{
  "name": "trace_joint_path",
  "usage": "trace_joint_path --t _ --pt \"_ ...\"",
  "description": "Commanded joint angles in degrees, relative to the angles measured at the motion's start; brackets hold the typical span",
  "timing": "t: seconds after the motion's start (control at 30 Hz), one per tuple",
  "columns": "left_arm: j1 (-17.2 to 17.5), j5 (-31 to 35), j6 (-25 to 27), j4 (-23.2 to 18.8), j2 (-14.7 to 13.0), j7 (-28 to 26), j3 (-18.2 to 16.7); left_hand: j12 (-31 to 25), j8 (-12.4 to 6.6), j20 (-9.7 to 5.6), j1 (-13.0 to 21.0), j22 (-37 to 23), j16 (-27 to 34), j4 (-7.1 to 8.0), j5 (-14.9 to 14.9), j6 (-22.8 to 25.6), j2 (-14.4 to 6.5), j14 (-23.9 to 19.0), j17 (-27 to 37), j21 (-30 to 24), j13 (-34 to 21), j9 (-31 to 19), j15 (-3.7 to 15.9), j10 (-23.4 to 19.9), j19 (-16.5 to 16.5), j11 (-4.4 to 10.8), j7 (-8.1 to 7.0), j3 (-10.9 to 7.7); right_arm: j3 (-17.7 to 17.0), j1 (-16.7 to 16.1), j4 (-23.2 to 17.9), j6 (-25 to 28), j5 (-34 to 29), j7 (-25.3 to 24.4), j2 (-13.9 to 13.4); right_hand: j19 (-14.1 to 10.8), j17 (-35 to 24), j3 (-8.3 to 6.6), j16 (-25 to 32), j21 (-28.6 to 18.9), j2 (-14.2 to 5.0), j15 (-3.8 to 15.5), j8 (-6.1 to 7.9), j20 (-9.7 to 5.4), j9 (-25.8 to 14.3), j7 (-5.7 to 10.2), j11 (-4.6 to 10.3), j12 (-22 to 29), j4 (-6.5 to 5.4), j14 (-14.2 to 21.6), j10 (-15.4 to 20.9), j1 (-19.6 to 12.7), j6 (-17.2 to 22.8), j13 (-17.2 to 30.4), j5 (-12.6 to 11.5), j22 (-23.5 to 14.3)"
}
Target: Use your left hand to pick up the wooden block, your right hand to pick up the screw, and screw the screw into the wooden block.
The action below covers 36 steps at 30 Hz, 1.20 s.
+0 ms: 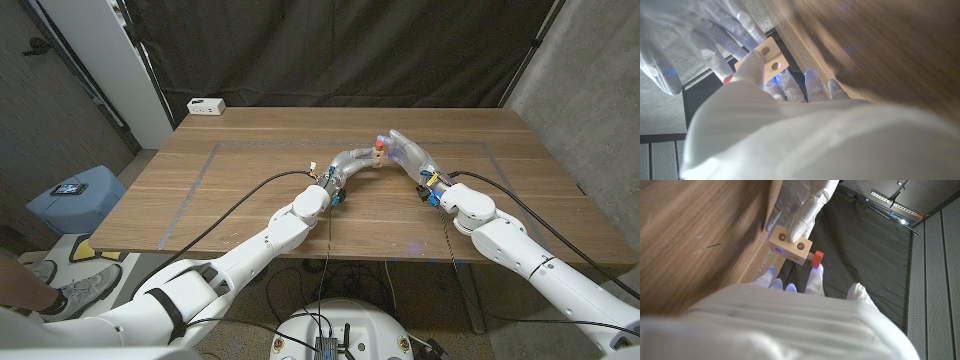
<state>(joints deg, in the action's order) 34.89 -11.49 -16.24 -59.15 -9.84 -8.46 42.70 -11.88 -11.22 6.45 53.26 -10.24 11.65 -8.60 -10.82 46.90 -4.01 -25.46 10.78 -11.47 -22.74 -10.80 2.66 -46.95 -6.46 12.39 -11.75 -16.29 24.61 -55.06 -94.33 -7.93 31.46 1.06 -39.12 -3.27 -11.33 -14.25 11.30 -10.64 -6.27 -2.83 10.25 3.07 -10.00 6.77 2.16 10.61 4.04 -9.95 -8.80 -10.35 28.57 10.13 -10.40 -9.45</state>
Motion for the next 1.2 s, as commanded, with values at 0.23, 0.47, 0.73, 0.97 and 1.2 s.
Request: trace_joint_path --t 0.23,0.47,0.73,0.97,1.2 --pt "0.07 -0.20 0.07 -0.02 -0.03 0.03 -0.03 -0.34 -0.35 0.58 -0.49 -0.25 0.37 -0.01 -0.20 0.57 -0.12 -0.12 0.14 -0.23 -0.17 -0.18 4.61 0.21 -0.20 0.21 -0.01 -0.39 -0.49 -1.42 -1.66 0.86 0.27 -1.11 -0.65 -0.61 -0.07 -0.36 0.30 -0.20 0.02 0.41 0.41 0.14 -0.12 -0.09 0.40 0.33 0.12 -3.15 0.06 0.25 0.73 0.19 -0.41 -0.18" --pt "0.04 -0.25 -0.17 0.17 0.00 0.12 -0.05 -0.35 -0.40 0.58 -0.45 -0.25 0.33 -0.03 -0.20 0.69 -0.12 -0.02 0.14 -0.23 -0.17 -0.18 4.62 0.20 -0.22 0.21 -0.01 -0.40 -0.66 -1.94 -2.27 1.36 0.47 -1.79 -0.75 -0.71 -0.07 -0.41 0.31 -0.23 0.02 0.44 0.41 0.09 -0.12 -0.11 0.40 0.34 0.14 -3.10 0.13 0.27 0.82 0.18 -0.42 -0.18" --pt "0.24 -0.32 -0.28 -0.02 -0.11 0.03 -0.16 -0.33 -0.40 0.63 -0.50 -0.25 0.35 0.00 -0.18 0.69 -0.11 -0.02 0.15 -0.22 -0.15 -0.18 4.66 0.22 -0.19 0.20 0.00 -0.37 -0.65 -2.20 -2.77 1.39 0.15 -2.06 -0.97 -0.79 -0.07 -0.46 0.35 -0.24 0.01 0.46 0.49 0.05 -0.12 -0.12 0.39 0.39 0.14 -2.99 0.30 0.32 1.09 0.18 -0.41 -0.18" --pt "0.43 -0.37 -0.39 -0.20 -0.19 -0.07 -0.25 -0.31 -0.38 0.56 -0.53 -0.25 0.38 0.02 -0.18 0.64 -0.15 -0.06 0.16 -0.23 -0.14 -0.18 4.55 0.27 -0.21 0.20 0.07 -0.38 -0.93 -2.90 -3.94 2.05 0.30 -2.63 -1.48 -0.87 -0.05 -0.56 0.41 -0.25 -0.06 0.57 0.62 0.05 -0.12 -0.23 0.42 0.41 0.18 -2.79 0.41 0.29 1.55 0.18 -0.43 -0.18" --pt "0.50 -0.35 -0.50 -0.35 -0.27 -0.02 -0.27 -0.33 -0.38 0.62 -0.49 -0.25 0.38 -0.01 -0.19 0.62 -0.14 -0.09 0.15 -0.22 -0.15 -0.18 4.53 0.23 -0.19 0.20 0.09 -0.39 -1.20 -3.63 -4.87 2.22 0.33 -2.81 -2.09 -0.94 -0.04 -0.62 0.41 -0.25 -0.07 0.57 0.62 -0.01 -0.13 -0.28 0.42 0.44 0.20 -2.76 0.56 0.31 1.70 0.18 -0.43 -0.18"
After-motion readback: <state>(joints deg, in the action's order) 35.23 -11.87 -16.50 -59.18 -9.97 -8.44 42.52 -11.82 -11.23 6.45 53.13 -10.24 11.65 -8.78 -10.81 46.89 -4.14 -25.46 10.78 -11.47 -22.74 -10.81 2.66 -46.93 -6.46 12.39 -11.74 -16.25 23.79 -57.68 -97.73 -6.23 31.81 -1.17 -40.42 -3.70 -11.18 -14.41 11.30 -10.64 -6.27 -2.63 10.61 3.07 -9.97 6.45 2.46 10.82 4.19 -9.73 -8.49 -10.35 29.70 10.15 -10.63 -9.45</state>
